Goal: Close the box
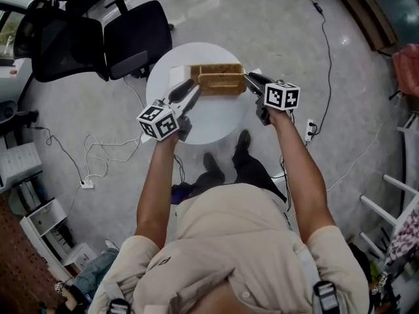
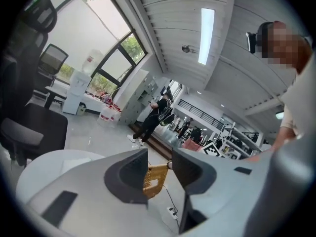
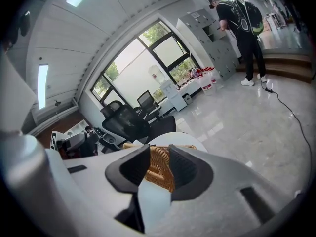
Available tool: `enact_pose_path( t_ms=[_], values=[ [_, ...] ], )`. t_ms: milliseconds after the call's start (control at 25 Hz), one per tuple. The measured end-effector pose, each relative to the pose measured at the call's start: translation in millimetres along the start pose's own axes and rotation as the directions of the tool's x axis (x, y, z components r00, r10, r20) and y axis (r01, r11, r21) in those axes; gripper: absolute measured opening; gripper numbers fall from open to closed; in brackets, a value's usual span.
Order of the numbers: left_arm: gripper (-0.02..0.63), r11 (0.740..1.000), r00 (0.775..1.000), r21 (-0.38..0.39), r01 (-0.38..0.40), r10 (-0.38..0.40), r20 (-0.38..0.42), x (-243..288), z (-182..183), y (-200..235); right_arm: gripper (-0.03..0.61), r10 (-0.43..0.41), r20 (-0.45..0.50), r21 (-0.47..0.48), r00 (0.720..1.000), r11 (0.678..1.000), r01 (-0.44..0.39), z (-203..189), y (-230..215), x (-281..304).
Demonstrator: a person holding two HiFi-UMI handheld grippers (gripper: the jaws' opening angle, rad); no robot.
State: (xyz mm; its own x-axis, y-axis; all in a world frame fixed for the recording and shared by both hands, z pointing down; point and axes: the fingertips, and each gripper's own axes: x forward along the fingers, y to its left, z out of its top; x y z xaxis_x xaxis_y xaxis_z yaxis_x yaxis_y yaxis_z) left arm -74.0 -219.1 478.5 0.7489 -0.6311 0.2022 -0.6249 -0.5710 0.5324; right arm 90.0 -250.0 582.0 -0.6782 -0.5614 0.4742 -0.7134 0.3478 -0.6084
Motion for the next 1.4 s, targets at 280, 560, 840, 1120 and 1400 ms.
enact_pose_path(
  t_ms=[280,560,840,1120,1400],
  values=[
    [0.147,0.989,1.0,0.148,0.003,-0.003,-0.002,-17,34,-26,0.109,-0.012,0.008,0.014,1.0,1.0,0.012,11,0,-1],
    [0.133,0.952,0.999,0.306,0.015,-0.027,0.035,-44,75,-61,0.104,0.038,0.083,-0.046,0.996,0.998,-0.034,49,42,-21],
    [0.069,0.913,0.988,0.408,-0.025,-0.039,0.147,-86,126,-93,0.023,0.141,0.217,-0.298,0.966,0.952,-0.072,115,144,-76],
    [0.034,0.866,0.981,0.488,-0.112,0.018,0.194,-123,153,-123,-0.006,0.141,0.292,-0.613,0.946,0.787,0.071,151,248,-144],
    [0.032,0.832,0.982,0.533,-0.155,0.072,0.174,-146,163,-142,-0.008,0.091,0.271,-0.758,0.958,0.634,0.154,142,303,-181]
  ],
)
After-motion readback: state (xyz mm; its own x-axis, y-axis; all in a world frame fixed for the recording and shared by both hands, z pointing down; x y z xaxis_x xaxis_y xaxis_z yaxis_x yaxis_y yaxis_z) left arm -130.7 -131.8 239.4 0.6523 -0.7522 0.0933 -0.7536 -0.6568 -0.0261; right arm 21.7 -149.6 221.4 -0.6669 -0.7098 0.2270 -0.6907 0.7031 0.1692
